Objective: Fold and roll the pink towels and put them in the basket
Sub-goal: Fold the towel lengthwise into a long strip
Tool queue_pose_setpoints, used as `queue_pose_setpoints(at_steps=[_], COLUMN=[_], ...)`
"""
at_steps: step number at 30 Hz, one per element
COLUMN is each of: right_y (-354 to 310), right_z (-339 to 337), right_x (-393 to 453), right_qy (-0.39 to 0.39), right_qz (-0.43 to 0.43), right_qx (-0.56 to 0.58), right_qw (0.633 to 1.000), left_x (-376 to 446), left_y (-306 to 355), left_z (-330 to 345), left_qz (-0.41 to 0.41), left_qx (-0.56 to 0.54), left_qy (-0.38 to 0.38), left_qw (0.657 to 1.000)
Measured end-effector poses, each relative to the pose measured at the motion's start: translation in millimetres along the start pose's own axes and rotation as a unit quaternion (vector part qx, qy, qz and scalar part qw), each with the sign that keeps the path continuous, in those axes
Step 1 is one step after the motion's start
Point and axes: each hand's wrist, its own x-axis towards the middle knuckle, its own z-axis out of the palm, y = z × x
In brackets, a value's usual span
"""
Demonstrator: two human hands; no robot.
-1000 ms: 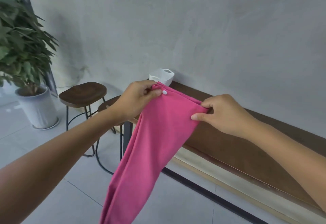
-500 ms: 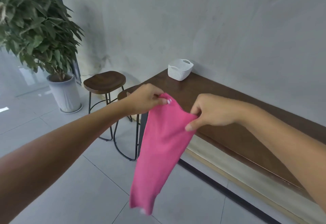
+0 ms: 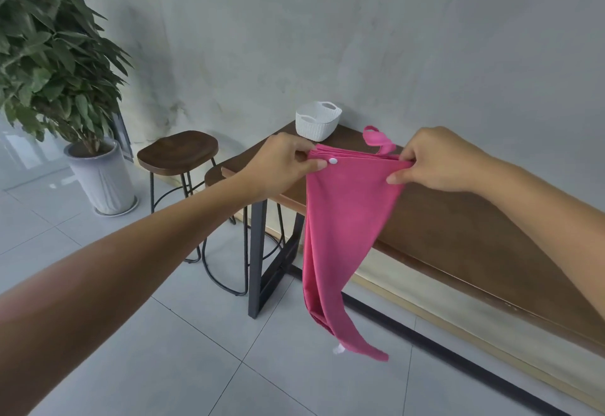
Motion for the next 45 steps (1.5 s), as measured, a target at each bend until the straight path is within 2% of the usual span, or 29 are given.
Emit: queue_pose_setpoints(at_steps=[17,22,31,35,38,43,45], right_y=[30.7,33.5,34.1,39.5,46.9,79.3,92.6], right_z=[-0.9,-3.7,-1.7,4.1,11.1,37.5,52.5], right_x=[-44.1,-53.6,-85.8,-102.6,-112.1,-118.6,-118.3], right_qy=[0.124,0.123,0.133,0.151,0.137,0.157,0.17], right_qz=[0.036,0.042,0.066,0.075,0.099,0.172,0.226], right_qx=[-0.066,-0.075,-0.012,0.026,0.074,0.078,0.18], right_qw=[0.989,0.989,0.989,0.985,0.983,0.969,0.942], left_x=[28.0,25.6,17.5,20.6,24.0,36.9,41.8], left_y=[33.5,40.9,46.4,47.5,52.7,49.9,48.7], left_z=[21.5,26.4,43.2,59.5,78.1,117.7,135.5], left_qz=[0.071,0.081,0.102,0.102,0.091,0.071,0.076], left_qx=[0.025,0.021,-0.022,-0.105,-0.145,-0.097,-0.072], left_qy=[0.053,0.052,0.024,0.002,-0.017,-0.043,-0.041], left_qw=[0.996,0.995,0.994,0.989,0.985,0.992,0.994])
